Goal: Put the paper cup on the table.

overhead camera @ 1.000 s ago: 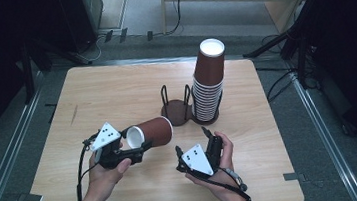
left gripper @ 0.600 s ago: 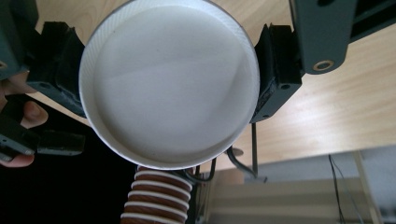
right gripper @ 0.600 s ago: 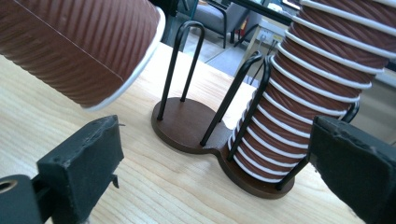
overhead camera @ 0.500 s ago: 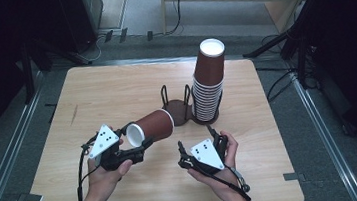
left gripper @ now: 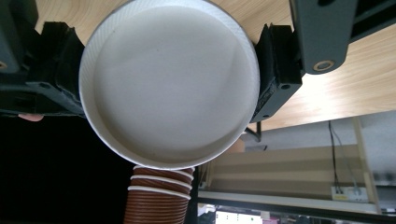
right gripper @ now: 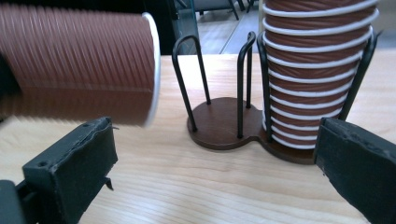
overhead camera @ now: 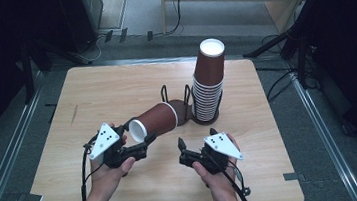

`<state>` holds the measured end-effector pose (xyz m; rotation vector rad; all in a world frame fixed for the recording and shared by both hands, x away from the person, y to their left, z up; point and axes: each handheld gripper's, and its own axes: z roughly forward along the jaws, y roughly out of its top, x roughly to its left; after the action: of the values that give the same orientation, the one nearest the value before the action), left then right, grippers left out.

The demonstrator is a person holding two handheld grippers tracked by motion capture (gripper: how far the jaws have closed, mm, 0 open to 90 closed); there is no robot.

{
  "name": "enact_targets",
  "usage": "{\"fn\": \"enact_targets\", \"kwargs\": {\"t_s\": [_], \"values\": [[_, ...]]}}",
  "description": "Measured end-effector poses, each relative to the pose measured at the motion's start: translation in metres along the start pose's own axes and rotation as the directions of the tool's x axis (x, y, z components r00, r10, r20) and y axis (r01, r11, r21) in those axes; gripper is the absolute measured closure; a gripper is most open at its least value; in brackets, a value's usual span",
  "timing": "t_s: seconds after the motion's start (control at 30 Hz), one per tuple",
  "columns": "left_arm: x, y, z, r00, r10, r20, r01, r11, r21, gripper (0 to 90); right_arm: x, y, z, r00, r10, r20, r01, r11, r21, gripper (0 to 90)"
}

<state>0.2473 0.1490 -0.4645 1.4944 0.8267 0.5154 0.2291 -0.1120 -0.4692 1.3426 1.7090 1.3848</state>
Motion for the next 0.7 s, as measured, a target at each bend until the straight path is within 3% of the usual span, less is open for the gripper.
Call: {"fn": "enact_targets", "kwargs": {"t_s": [0.1,0.23,0.3,0.33,0.37,0.5,0.6,0.7], "values": [[-0.001,-0.002,0.003,0.9998,-0.011,0.017,0.011,0.9996,-0.026,24.4,-0.002,0.005,-0.003,0.9953,0.097,0.004,-0.097,0.995,-0.006,0.0],[-0.003,-0.004,0.006,0.9986,-0.027,0.046,0.03,0.9982,-0.051,24.4,-0.002,0.007,-0.006,0.9826,0.184,0.025,-0.183,0.983,-0.032,0.0],[-0.005,-0.005,0.007,0.9983,-0.024,0.054,0.027,0.998,-0.057,24.4,-0.002,0.007,-0.006,0.9705,0.24,0.026,-0.239,0.971,-0.03,0.0],[-0.005,-0.006,0.008,0.9982,-0.024,0.056,0.028,0.9979,-0.058,24.4,-0.002,0.007,-0.005,0.9589,0.283,0.02,-0.282,0.959,-0.031,0.0],[-0.006,-0.006,0.008,0.9979,-0.027,0.058,0.031,0.9976,-0.062,24.4,-0.002,0.007,-0.004,0.9527,0.303,0.019,-0.303,0.953,-0.032,0.0],[-0.008,-0.009,0.01,0.9984,-0.018,0.054,0.022,0.9967,-0.078,24.4,-0.003,0.005,-0.001,0.8964,0.443,0.019,-0.442,0.896,-0.04,0.0],[-0.01,-0.012,0.011,0.9983,-0.011,0.058,0.016,0.9968,-0.078,24.4,-0.005,0.005,0.002,0.8291,0.559,-0.003,-0.559,0.829,-0.026,0.0],[-0.013,-0.015,0.013,0.9973,-0.007,0.073,0.013,0.9964,-0.084,24.4,-0.005,0.005,0.005,0.7621,0.647,-0.03,-0.647,0.762,-0.005,0.0]]}}
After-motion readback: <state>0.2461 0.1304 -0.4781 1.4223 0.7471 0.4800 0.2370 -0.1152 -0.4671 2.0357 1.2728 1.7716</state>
